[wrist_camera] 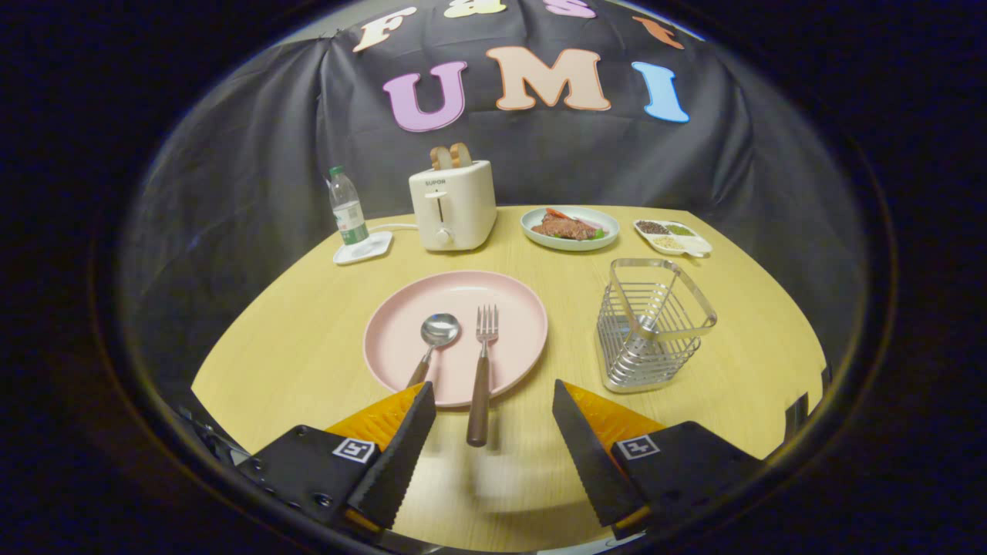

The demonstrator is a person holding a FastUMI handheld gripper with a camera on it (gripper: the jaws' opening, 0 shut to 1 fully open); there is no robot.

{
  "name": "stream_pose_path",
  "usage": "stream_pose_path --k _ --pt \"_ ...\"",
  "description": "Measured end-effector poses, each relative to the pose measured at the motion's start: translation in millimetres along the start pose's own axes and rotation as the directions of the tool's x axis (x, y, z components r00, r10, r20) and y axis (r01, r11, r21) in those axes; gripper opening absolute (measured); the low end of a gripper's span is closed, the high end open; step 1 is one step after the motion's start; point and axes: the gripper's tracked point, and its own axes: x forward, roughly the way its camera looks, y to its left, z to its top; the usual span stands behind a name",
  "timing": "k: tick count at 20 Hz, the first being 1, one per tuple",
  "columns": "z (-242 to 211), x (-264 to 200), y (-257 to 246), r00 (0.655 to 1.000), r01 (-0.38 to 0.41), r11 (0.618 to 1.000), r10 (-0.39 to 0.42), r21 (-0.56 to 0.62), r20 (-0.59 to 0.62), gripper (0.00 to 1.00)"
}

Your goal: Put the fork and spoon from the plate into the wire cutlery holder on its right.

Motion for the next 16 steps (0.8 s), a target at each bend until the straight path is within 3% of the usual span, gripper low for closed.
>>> stream_pose_path --k 1,6,11,13,14,16 --pt "-4 1 1 1.0 0.002 1.0 -0.002 -0.003 -0.01 0.97" --pt "-16 7 8 0.998 -0.015 1.0 0.015 0.012 -0.053 0.73" --pt "-19 15 14 0.997 -0.024 1.0 0.023 -0.005 -0.069 0.73" --pt "-20 19 15 0.996 -0.026 1.0 0.025 -0.009 -0.08 0.4" --pt "-20 22 13 0.997 -0.018 1.0 0.017 -0.011 -0.08 0.39" --pt "-20 21 11 0.996 0.001 1.0 -0.001 -0.004 -0.087 0.21"
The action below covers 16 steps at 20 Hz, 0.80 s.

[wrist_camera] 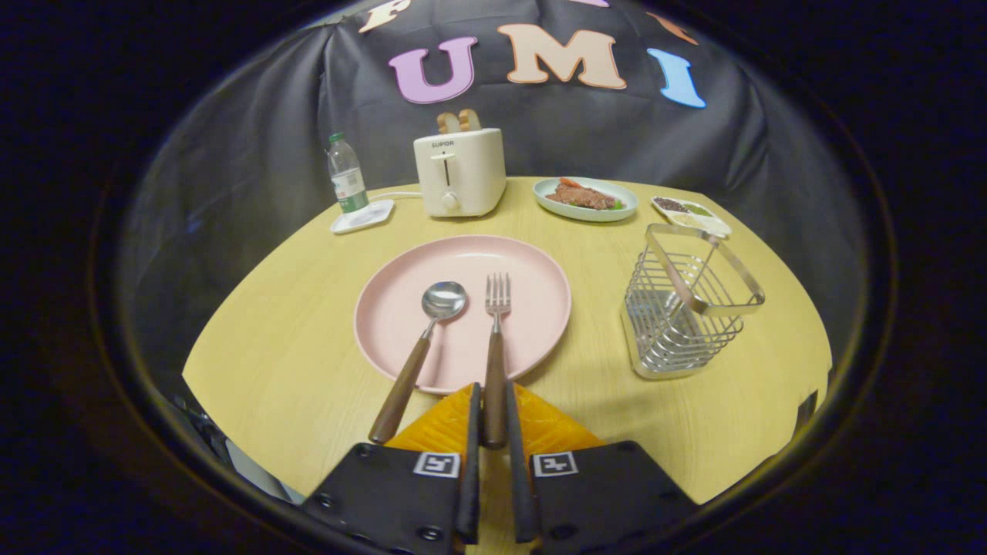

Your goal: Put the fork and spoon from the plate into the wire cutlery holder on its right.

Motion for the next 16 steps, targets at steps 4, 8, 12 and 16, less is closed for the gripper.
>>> stream_pose_path --k 4,8,12,16 --pt "0 -3 1 1.0 0.011 1.0 -0.011 -0.024 -0.016 0.13" --pt "1 -5 -2 0.999 0.032 0.999 -0.033 -0.021 -0.019 0.04" --pt "10 -15 -5 0.999 0.034 0.999 -0.034 -0.026 -0.01 0.04" --pt "26 -32 -9 1.0 0.016 0.999 -0.017 -0.035 -0.006 0.04"
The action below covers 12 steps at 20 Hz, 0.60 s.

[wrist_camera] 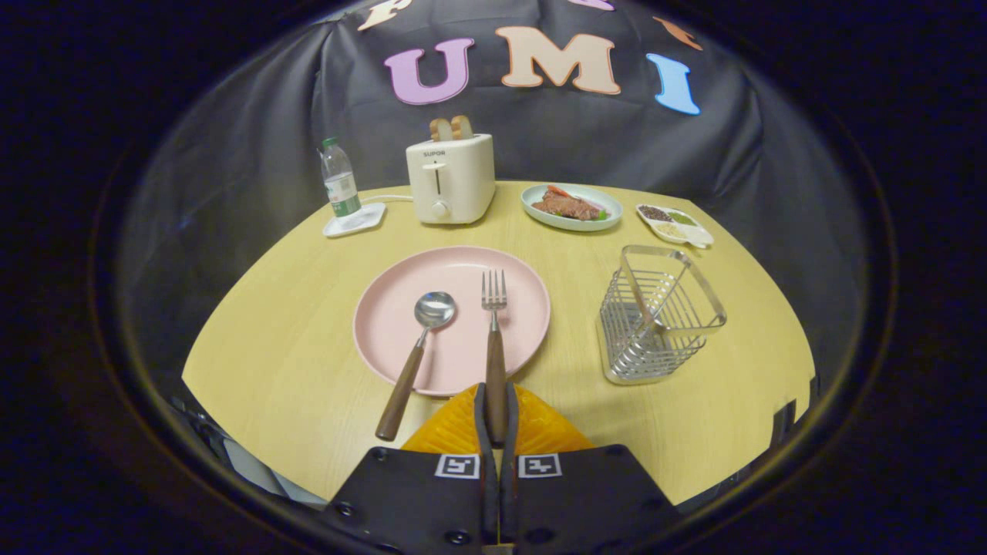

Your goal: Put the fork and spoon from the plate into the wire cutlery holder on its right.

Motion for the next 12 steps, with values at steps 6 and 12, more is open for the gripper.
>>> stream_pose_path --k 6,12 --pt "30 -39 -18 0.999 -0.053 0.996 0.053 -0.075 -0.005 0.04" --pt "70 -72 -61 1.0 -0.015 0.999 0.015 -0.04 -0.005 0.04"
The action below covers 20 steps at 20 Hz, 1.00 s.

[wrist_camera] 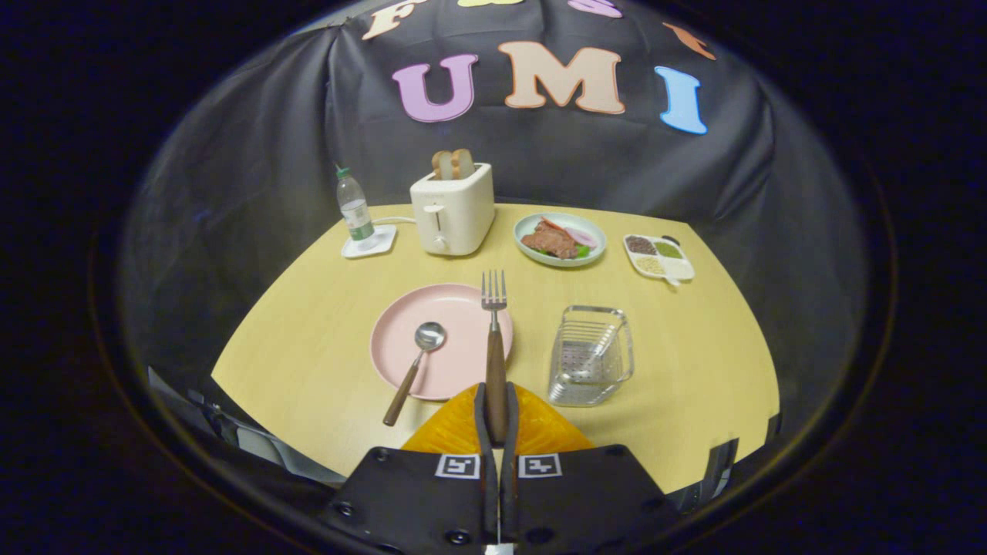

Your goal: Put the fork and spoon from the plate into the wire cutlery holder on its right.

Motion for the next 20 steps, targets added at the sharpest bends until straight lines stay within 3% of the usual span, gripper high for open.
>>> stream_pose_path --k 5,9,15,20 --pt "5 -26 -44 0.996 0.042 0.999 -0.044 -0.027 -0.074 0.04" --pt "-3 -35 -70 0.982 0.053 0.998 -0.049 0.019 -0.181 0.04" --pt "-30 -30 -75 0.932 0.016 0.999 -0.032 -0.049 -0.361 0.04" --pt "-30 -14 -80 0.898 0.004 0.999 -0.024 -0.045 -0.439 0.04"
